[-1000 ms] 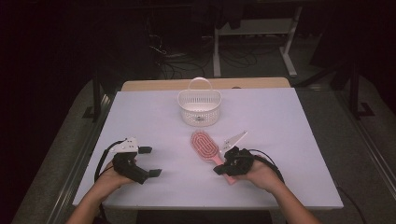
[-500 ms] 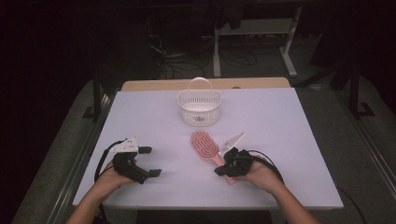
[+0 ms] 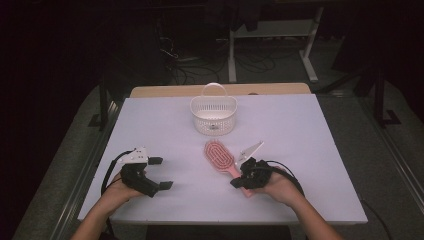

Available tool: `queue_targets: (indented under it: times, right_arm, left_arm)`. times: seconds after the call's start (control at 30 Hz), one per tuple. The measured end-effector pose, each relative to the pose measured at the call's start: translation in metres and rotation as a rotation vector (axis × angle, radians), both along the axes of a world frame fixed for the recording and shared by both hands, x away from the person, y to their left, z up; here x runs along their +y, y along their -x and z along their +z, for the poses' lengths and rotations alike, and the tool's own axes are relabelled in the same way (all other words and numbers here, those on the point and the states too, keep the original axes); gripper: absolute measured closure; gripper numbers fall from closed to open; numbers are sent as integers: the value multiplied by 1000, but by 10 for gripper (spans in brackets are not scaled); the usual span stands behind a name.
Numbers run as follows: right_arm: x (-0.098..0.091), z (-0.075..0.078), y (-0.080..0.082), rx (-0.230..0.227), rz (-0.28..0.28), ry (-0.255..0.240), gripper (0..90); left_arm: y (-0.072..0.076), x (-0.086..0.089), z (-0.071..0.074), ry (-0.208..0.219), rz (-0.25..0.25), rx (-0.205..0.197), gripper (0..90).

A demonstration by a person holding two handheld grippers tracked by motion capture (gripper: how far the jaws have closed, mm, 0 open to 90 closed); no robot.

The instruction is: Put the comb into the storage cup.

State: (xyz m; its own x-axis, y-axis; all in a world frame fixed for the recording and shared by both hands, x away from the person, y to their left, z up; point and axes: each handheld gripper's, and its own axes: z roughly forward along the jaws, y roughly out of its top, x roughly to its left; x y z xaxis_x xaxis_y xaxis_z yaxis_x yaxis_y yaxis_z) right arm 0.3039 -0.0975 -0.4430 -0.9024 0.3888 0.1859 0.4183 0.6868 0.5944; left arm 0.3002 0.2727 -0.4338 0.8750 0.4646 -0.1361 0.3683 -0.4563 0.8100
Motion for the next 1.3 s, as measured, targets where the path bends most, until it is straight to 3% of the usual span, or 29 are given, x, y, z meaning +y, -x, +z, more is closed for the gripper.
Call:
queue_targets:
  times: [0.53,1.3]
  right_arm:
    - [-11,0,-3,-1,-28,6,891]
    - [-39,1,-15,-2,-123,10,891]
  left_arm:
    - [0,0,0,2,-3,-1,0]
    - [0,0,0,1,-4,-2,0]
